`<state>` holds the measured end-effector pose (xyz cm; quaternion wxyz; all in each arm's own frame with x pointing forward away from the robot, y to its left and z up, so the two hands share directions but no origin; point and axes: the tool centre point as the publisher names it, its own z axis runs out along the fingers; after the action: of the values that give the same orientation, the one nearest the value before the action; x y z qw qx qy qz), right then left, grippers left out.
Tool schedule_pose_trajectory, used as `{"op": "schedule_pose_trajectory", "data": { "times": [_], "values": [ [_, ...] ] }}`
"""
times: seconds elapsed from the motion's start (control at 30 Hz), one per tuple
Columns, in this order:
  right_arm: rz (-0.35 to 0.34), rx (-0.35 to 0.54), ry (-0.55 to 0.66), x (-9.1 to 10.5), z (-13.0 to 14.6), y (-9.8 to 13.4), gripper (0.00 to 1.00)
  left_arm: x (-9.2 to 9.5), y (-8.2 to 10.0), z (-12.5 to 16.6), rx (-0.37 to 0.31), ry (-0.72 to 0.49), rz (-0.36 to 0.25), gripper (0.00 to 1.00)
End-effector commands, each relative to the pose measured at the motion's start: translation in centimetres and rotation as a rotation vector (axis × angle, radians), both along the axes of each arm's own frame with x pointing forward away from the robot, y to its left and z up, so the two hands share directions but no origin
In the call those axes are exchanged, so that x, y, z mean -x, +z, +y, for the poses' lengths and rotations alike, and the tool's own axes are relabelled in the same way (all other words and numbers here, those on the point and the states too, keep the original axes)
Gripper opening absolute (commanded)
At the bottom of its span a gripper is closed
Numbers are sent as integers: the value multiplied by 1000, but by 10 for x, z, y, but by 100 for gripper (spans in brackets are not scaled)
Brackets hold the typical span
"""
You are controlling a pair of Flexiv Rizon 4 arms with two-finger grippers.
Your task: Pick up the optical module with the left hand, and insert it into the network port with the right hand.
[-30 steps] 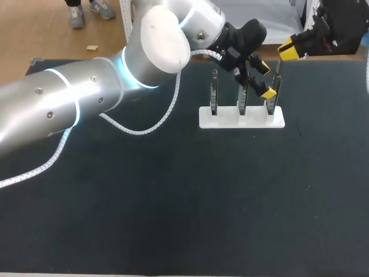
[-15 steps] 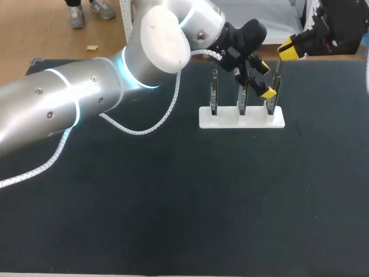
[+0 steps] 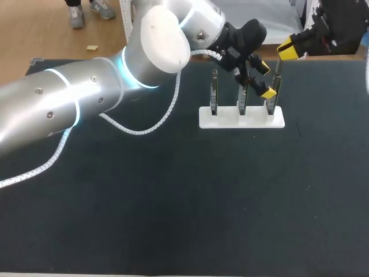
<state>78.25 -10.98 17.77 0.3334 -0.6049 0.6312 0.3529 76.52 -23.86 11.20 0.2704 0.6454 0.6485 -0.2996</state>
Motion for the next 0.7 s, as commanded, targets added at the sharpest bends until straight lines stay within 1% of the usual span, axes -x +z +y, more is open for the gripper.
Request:
{"op": "schedule_pose_trajectory", "data": {
  "times": [0.03, 0.5, 0.6, 0.7],
  "values": [
    [-6, 2, -11, 5, 0, 0, 0, -2, 1, -1, -5, -2, 3, 100],
    [3, 10, -19, 7, 1, -4, 0, -2, 1, -1, -5, -2, 3, 100],
    [-5, 7, -26, 7, 0, -2, 0, -2, 1, -1, -5, -2, 3, 100],
    [-29, 13, -25, 7, 0, 0, 0, -2, 1, -1, -5, -2, 3, 100]
  ]
}}
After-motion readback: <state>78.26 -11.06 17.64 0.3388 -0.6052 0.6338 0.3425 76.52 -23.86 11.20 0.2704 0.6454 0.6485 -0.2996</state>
